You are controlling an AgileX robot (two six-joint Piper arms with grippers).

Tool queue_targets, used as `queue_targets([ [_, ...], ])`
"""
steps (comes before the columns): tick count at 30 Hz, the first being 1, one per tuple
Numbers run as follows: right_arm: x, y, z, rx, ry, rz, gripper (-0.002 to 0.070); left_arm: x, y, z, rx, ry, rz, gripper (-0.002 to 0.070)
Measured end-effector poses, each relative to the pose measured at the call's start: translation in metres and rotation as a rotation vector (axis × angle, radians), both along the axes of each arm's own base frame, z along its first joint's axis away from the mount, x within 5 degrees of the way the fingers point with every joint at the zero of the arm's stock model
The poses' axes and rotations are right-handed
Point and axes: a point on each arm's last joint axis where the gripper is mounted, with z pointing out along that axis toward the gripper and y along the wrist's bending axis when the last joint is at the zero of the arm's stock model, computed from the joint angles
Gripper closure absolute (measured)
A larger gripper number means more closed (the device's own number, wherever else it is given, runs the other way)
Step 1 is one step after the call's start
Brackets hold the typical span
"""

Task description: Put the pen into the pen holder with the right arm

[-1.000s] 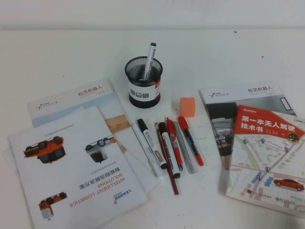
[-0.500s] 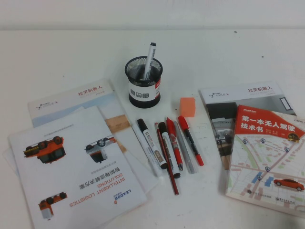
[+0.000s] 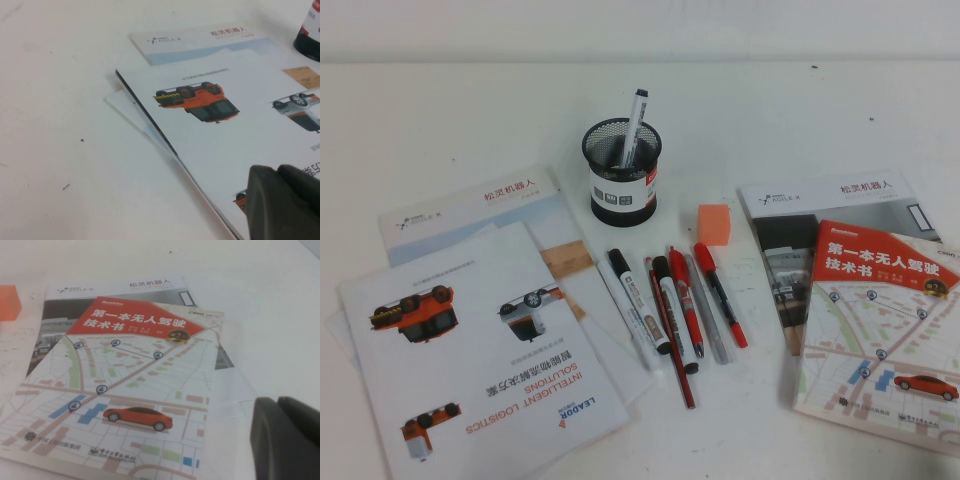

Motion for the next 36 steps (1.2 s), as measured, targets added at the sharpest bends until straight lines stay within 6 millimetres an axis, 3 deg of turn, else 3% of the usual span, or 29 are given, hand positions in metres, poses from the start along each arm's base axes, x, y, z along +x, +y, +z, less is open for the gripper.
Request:
queue_targets([
  [26, 0.0, 0.0, 0.0, 0.006, -0.002, 0.001, 0.0696, 0.0, 0.0, 0.0, 0.0, 0.0, 0.0, 0.0678],
  [30, 0.001, 0.006, 0.003, 0.216, -0.032, 0.011, 0.0696, 0.0, 0.0, 0.0, 0.0, 0.0, 0.0, 0.0678],
  [36, 0.002, 0.015, 0.019, 0.875, -0.142, 0.005, 0.0696, 0.0, 0.0, 0.0, 0.0, 0.0, 0.0, 0.0677],
])
